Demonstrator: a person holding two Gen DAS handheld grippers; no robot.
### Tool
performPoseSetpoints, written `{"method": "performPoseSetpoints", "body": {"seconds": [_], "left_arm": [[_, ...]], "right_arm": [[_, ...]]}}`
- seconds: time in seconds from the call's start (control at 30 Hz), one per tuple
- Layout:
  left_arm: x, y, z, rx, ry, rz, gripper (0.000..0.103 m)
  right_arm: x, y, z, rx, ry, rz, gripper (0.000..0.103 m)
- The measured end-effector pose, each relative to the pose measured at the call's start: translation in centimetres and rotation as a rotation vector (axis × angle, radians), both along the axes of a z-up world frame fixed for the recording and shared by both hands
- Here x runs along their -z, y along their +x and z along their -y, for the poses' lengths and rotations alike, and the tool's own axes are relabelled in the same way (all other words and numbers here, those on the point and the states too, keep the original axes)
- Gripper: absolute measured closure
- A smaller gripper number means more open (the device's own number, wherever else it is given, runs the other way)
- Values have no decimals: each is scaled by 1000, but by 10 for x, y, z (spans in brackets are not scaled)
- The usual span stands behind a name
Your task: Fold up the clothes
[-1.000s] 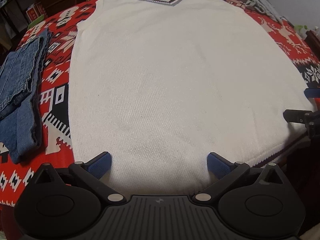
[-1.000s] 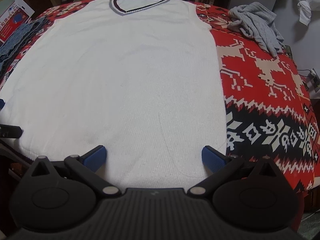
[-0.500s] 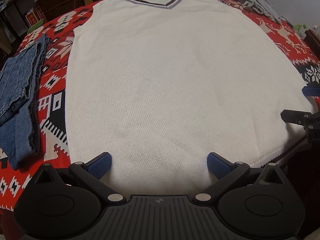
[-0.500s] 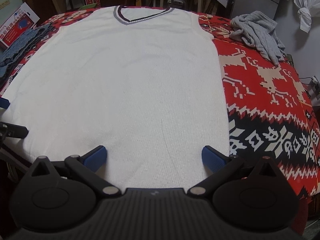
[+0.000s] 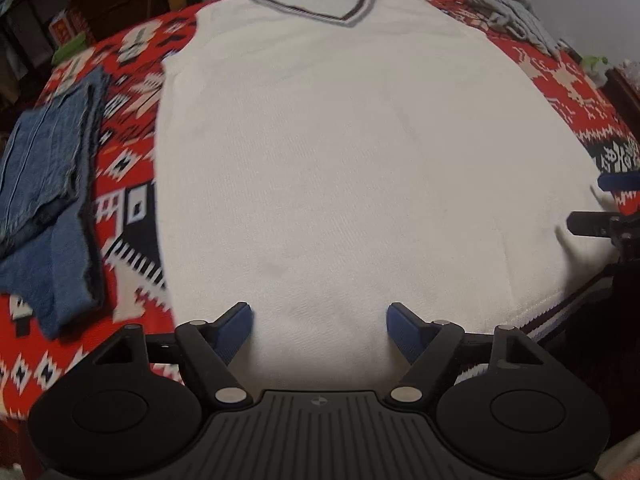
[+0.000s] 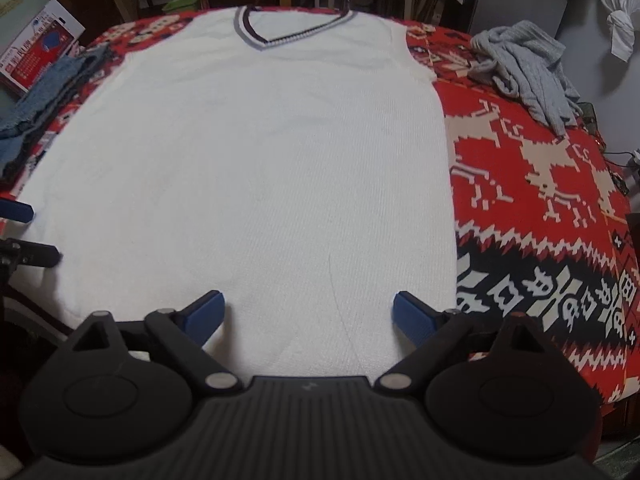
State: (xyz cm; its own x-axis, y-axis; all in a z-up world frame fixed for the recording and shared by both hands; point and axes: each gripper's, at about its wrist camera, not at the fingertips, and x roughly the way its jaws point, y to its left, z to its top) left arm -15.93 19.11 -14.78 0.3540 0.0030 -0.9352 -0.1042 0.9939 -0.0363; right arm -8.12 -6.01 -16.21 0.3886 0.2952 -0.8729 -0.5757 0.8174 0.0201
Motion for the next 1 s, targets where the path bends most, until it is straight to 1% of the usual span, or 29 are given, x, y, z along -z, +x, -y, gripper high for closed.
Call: {"method": "performPoseSetpoints", "body": {"seconds": [0.03,0.1,0.23,0.33,0.37,0.4,0.47,0.53,0.6,0.67,0.77,0.9,1.0], "left_arm": [[-1,-3,-3,-5,-13,-16,39],[-3,-11,-6,-5,-31,-47,40],[-9,-29,-6,1,-45,-83,41],[-9,-42,-5,1,-47,-110,41],[-8,-46,-5,-6,-47,-119,41],[-6,-49,-6,-15,-48,-128,41],[-1,-55,-8,-35,-55,-149,41],[7,-59,-9,-48,-58,-170,44],[13,-63,-8,-53,-46,-183,47],[18,-65,-9,-63,-62,-197,48],[24,-69,-10,-76,-85,-218,48],[31,-73,-10,-74,-74,-235,47],[36,-71,-11,-67,-92,-257,41]], "right_arm": [[-4,-1,1,-9,4,-2,13],[-13,-4,3,-27,9,-5,18],[-25,-15,7,-62,7,-27,24],[-28,-27,10,-81,-2,-46,27],[-28,-30,11,-86,-6,-52,29],[-29,-34,12,-91,-10,-57,34],[-27,-40,17,-84,-25,-61,38],[-26,-44,24,-70,-34,-64,38],[-23,-45,34,-41,-35,-75,41],[-19,-43,45,-8,-36,-84,43],[-15,-43,56,27,-32,-97,43],[-12,-45,62,45,-30,-108,43],[-12,-47,62,45,-30,-111,43]]}}
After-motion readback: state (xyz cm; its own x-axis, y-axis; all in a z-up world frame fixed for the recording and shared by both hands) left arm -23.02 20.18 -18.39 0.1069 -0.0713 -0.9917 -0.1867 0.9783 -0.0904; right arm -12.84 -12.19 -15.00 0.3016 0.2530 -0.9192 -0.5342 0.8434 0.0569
